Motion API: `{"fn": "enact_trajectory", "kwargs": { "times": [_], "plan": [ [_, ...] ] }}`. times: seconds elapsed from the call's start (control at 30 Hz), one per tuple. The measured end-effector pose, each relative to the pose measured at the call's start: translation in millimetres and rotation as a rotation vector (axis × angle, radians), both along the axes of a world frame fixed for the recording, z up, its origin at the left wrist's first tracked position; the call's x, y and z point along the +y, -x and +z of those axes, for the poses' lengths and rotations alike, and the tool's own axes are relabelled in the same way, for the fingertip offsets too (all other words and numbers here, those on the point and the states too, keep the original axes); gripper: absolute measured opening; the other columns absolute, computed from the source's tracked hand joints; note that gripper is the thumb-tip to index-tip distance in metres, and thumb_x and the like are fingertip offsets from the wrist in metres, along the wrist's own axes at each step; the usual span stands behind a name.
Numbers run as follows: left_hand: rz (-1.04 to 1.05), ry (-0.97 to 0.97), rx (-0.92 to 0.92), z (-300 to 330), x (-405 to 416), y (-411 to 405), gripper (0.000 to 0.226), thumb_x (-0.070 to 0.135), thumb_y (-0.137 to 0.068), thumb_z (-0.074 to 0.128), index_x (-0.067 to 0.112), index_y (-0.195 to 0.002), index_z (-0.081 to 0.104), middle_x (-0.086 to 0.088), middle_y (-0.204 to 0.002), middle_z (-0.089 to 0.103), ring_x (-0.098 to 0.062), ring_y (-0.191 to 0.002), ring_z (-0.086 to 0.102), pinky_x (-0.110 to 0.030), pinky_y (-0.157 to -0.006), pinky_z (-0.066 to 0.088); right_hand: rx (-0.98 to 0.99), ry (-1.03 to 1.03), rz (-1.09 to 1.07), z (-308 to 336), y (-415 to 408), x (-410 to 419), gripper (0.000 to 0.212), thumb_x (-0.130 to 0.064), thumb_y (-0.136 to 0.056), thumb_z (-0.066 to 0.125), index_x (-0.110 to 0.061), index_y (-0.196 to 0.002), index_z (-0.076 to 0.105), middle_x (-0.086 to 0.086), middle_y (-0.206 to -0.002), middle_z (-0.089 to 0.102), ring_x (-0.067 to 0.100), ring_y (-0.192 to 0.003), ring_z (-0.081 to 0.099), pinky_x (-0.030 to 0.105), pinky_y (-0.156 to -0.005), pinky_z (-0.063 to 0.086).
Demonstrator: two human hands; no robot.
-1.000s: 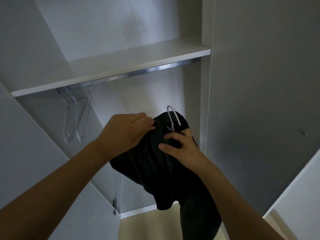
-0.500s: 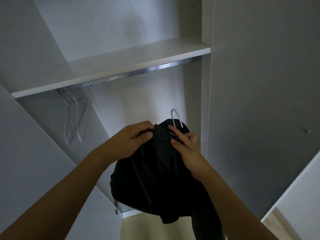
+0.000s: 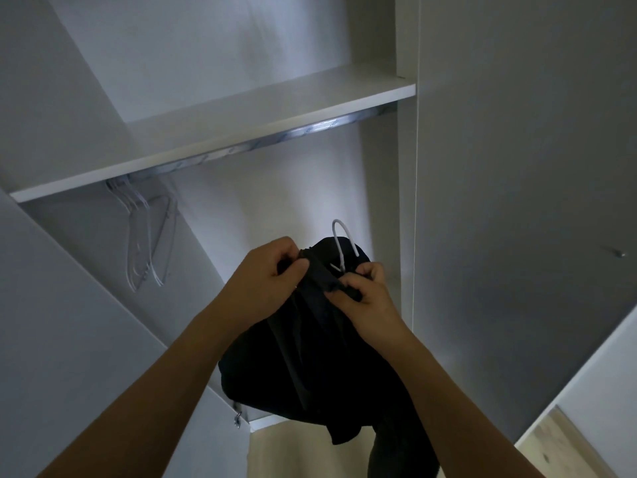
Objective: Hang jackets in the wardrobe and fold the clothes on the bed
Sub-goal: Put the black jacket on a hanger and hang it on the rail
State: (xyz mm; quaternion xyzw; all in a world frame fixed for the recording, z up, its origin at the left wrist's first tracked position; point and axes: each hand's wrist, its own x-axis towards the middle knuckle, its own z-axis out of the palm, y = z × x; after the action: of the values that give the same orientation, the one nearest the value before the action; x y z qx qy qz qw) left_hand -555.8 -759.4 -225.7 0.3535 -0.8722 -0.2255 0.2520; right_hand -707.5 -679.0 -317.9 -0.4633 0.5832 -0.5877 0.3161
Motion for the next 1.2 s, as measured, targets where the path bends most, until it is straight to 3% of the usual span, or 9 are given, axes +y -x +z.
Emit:
{"fn": "enact_trajectory", "kwargs": {
  "times": [0.2,0.27,0.37,0.57,0.67,0.87,0.97,1.07,1.2],
  "plan": [
    [0.006,0.286,-0.074,-18,4,0,0.015,0.03,-0.1,0.048,0.022,-0.088,0.05,0.008,-0.066,0.061,-0.01,-0.055,0.056,-0.029,-0.057,0.049,0.116,-0.021,-0.041,5,3,4,0.022,-0.009,-0.089,0.061,-0.015,-0.072,0.049,-0.003,-0.108,0.036,0.009,-0.091,0.05,0.011,-0.078,0.044],
    [-0.08,0.312,-0.1,-19,5,1,0.012,0.035,-0.098,0.042,0.027,-0.091,0.047,0.011,-0.071,0.064,-0.008,-0.06,0.06,-0.03,-0.06,0.051,0.094,-0.026,-0.008,8,6,5,0.016,-0.004,-0.09,0.056,-0.02,-0.091,0.057,-0.003,-0.111,0.036,0.011,-0.096,0.052,0.014,-0.083,0.048],
    [-0.1,0.335,-0.114,-25,8,6,0.01,0.039,-0.096,0.043,0.032,-0.089,0.042,0.01,-0.07,0.063,-0.007,-0.056,0.057,-0.031,-0.057,0.051,0.122,-0.038,0.046,9,10,5,0.049,0.004,-0.093,0.045,-0.031,-0.125,0.059,-0.007,-0.108,0.033,0.005,-0.1,0.046,0.009,-0.093,0.042],
    [0.057,0.091,-0.02,-27,9,13,0.017,0.034,-0.095,0.059,0.027,-0.082,0.052,0.009,-0.066,0.065,-0.007,-0.06,0.062,-0.026,-0.066,0.053,-0.002,-0.114,0.026,10,15,7,0.008,-0.006,-0.093,0.054,-0.01,-0.089,0.06,-0.003,-0.109,0.034,0.004,-0.093,0.047,0.011,-0.081,0.044],
    [0.083,-0.019,0.046,-27,13,18,0.014,0.031,-0.094,0.062,0.029,-0.081,0.056,0.011,-0.066,0.064,-0.002,-0.064,0.062,-0.022,-0.068,0.05,-0.129,-0.082,0.014,8,15,8,0.024,-0.023,-0.094,0.06,-0.003,-0.082,0.057,-0.003,-0.106,0.036,0.003,-0.09,0.05,0.019,-0.088,0.046],
    [0.029,-0.352,0.258,-32,24,18,0.02,0.016,-0.098,0.053,0.015,-0.082,0.064,0.006,-0.06,0.058,-0.007,-0.057,0.054,-0.024,-0.064,0.046,-0.13,-0.084,-0.007,10,22,14,0.018,-0.019,-0.099,0.053,-0.011,-0.086,0.063,-0.006,-0.104,0.037,-0.005,-0.09,0.05,0.001,-0.078,0.04],
    [0.004,-0.39,0.184,-39,28,15,0.014,0.02,-0.096,0.057,0.019,-0.088,0.068,0.016,-0.067,0.063,0.0,-0.065,0.06,-0.016,-0.067,0.045,-0.161,-0.073,-0.033,10,23,17,0.015,-0.017,-0.099,0.052,-0.017,-0.095,0.066,-0.007,-0.107,0.038,0.002,-0.096,0.052,0.001,-0.08,0.041],
    [-0.042,-0.367,0.136,-44,31,15,0.012,0.023,-0.095,0.061,0.022,-0.091,0.072,0.012,-0.082,0.07,-0.007,-0.083,0.067,-0.021,-0.079,0.053,-0.16,-0.091,-0.048,12,20,17,0.017,-0.026,-0.098,0.054,-0.014,-0.094,0.066,-0.005,-0.109,0.038,0.007,-0.101,0.053,0.013,-0.091,0.043],
    [0.02,-0.342,0.127,-42,32,10,0.022,0.006,-0.091,0.055,0.02,-0.076,0.062,0.012,-0.068,0.06,-0.008,-0.066,0.059,-0.022,-0.068,0.049,-0.156,-0.107,-0.072,15,21,21,0.03,-0.036,-0.096,0.054,-0.013,-0.078,0.059,-0.002,-0.108,0.039,0.005,-0.095,0.054,0.018,-0.094,0.043]
  ]
}}
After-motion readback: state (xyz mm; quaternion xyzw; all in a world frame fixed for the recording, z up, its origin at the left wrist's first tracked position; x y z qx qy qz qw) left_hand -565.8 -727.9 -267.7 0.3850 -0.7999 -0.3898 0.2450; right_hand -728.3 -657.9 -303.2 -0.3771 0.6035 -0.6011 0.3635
